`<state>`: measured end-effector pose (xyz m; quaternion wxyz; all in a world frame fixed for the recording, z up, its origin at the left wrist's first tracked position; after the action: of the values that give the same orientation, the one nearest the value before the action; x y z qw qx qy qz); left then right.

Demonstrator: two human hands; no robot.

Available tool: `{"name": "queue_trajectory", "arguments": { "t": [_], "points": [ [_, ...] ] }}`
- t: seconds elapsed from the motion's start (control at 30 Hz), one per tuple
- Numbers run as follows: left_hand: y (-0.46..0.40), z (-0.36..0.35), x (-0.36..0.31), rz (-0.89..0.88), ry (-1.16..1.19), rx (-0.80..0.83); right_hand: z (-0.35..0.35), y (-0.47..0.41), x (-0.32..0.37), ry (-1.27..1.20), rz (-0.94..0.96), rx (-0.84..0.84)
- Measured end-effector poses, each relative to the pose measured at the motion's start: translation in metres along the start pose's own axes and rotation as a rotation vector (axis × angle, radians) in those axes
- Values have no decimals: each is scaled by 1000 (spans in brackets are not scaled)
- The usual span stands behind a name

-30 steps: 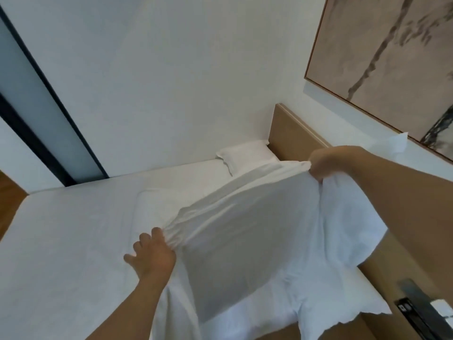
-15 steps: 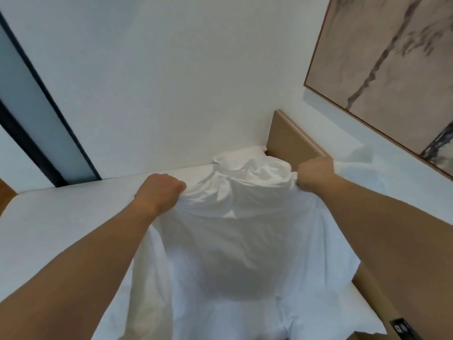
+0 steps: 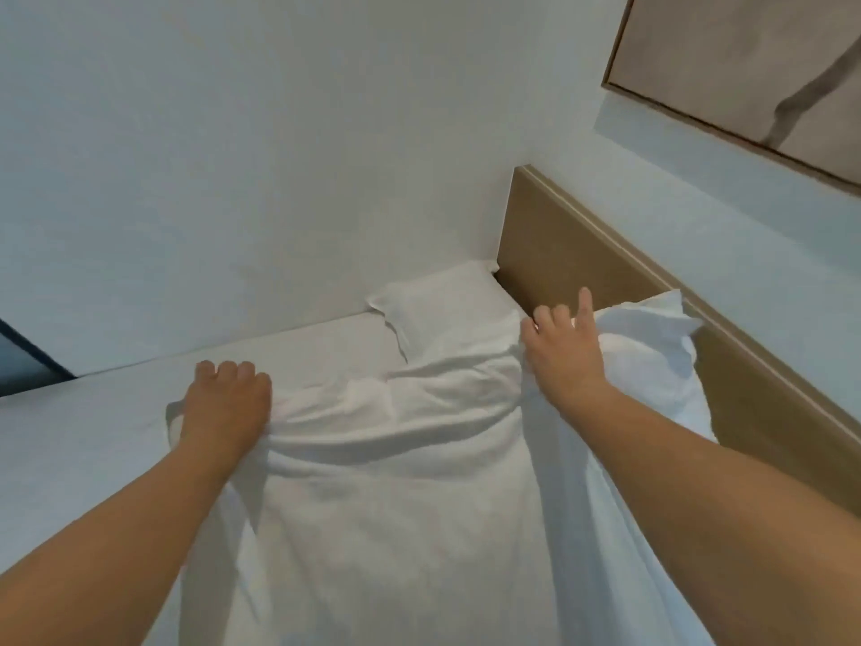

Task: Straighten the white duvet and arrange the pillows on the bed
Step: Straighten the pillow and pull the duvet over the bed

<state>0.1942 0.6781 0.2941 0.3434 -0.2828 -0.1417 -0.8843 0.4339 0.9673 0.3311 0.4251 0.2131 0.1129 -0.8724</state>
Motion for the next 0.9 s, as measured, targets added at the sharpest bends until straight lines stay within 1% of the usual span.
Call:
{"name": "queue_trajectory", "arguments": {
  "t": [0.03,0.1,0.13,0.2,0.23,0.3,0.37,0.43,0.5,0.57,0.7,0.8,0.9],
  "points": [
    [-23,-34,-26,93,89,-15,-33,-20,22,-79,-27,-114],
    [-52,-104,-94,220,383,-43,-106,-34,82,-289,-55,-325],
    [-58,-142,-135,261,505,-1,-146,-32,118,-371,-32,-366],
    [-59,-214,-216,285,604,116,-233,-19,189,-455,70,-312],
    [-61,-245,-251,276,653,147,-273,-13,214,-464,96,-264],
    [-70,-301,-297,290,751,158,-337,-13,243,-457,91,-214],
    [-85,-343,-319,307,747,124,-380,-21,263,-454,93,-220],
    [-98,-370,-338,275,691,77,-407,-29,280,-474,91,-260],
    [-112,-388,-354,241,669,61,-424,-40,297,-504,48,-314],
    [-129,-402,-365,246,650,56,-440,-53,312,-505,3,-336],
    [-156,-434,-378,295,664,71,-467,-84,350,-549,-94,-358],
    [-160,-447,-387,272,695,8,-477,-100,374,-566,-135,-366],
    [-160,-447,-385,272,728,-30,-482,-104,379,-539,-131,-346]
  ]
}}
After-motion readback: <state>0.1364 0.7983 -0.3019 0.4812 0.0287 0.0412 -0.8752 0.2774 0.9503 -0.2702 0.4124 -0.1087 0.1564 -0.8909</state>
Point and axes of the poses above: each hand's wrist, its own y-axis away from the middle knuckle, its own z-axis out of the back of the hand, x = y × z, the point moved 4 cm from there along -y, towards the middle knuckle, and after that the axes turned 4 degrees about -y, right-handed, at the moved point
